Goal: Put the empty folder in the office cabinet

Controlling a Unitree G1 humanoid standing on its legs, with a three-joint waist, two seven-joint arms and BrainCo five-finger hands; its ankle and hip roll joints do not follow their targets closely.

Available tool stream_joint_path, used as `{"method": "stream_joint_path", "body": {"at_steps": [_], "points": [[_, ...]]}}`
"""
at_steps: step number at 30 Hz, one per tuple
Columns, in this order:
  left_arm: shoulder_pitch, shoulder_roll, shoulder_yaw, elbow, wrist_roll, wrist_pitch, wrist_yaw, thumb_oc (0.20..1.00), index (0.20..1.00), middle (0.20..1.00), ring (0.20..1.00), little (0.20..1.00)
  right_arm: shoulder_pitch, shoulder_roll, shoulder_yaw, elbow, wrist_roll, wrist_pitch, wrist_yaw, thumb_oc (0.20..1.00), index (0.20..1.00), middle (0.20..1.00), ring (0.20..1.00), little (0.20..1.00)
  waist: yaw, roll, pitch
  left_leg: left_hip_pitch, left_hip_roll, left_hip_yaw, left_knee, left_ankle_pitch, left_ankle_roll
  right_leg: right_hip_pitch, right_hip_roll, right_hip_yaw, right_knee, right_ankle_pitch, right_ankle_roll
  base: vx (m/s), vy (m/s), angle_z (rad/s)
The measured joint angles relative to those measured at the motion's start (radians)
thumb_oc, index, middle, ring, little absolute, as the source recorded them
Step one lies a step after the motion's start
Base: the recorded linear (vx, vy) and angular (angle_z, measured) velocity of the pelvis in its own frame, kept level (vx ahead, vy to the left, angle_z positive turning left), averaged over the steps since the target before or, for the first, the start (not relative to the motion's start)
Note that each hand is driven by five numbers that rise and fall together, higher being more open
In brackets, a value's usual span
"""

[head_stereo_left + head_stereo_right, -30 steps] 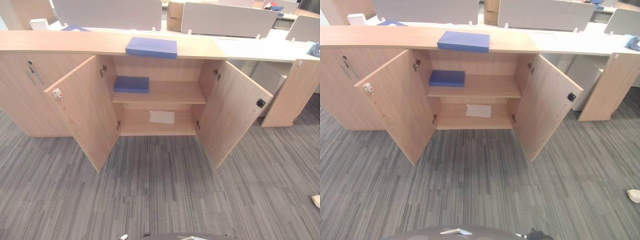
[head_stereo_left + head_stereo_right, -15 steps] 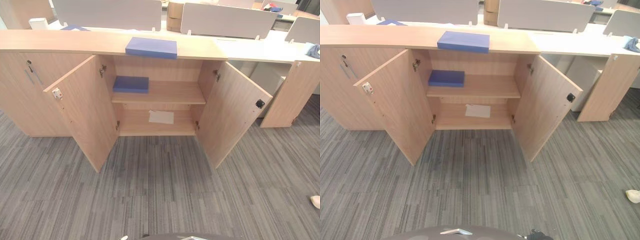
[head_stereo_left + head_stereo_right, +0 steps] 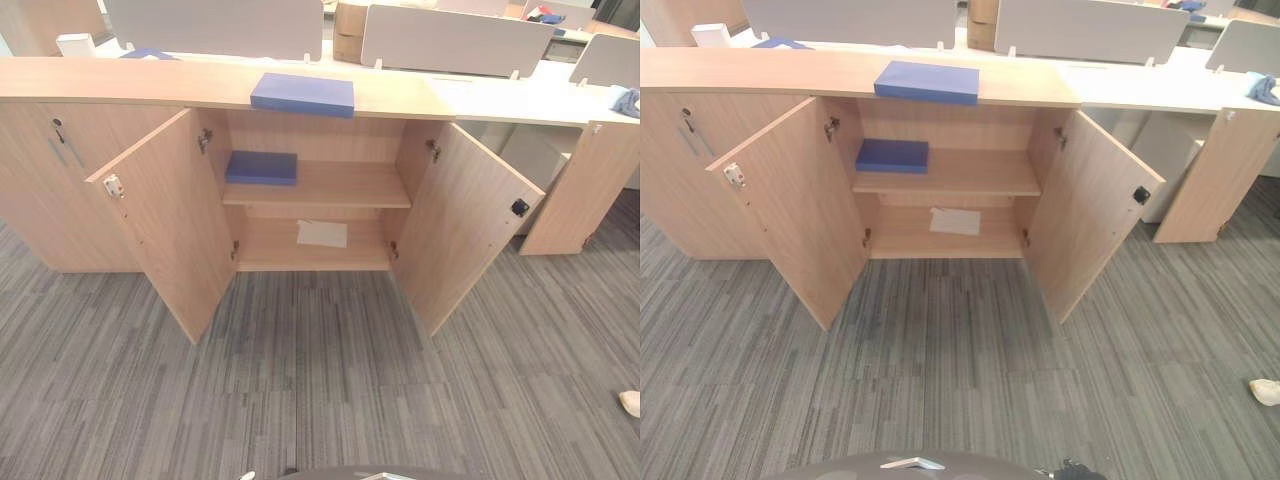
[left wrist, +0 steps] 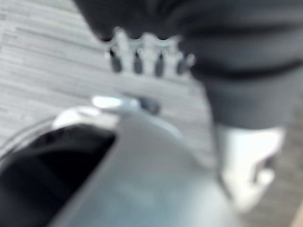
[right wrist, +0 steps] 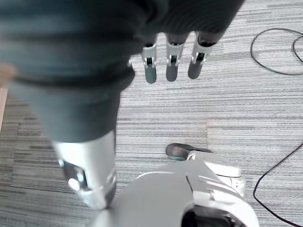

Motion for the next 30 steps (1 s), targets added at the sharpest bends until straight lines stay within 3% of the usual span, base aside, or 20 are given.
{"method": "stream_joint_path", "body": {"at_steps": [30], "points": [[0.004,-0.001,0.022,0.011,-0.017,-0.004,0.022,1.0,1.0,1.0,1.0,1.0,-0.018,-0.007,-0.015,0.0,-0.011,0.002,0.002,1.0,1.0,1.0,1.0,1.0,0.001,0.006,0.036,-0.008,0.001,-0.001,0.0,0.001,-0.002,-0.003,0.001,-0.004,0.0,-0.001,0.0,0.0,-0.022,0.0]]}}
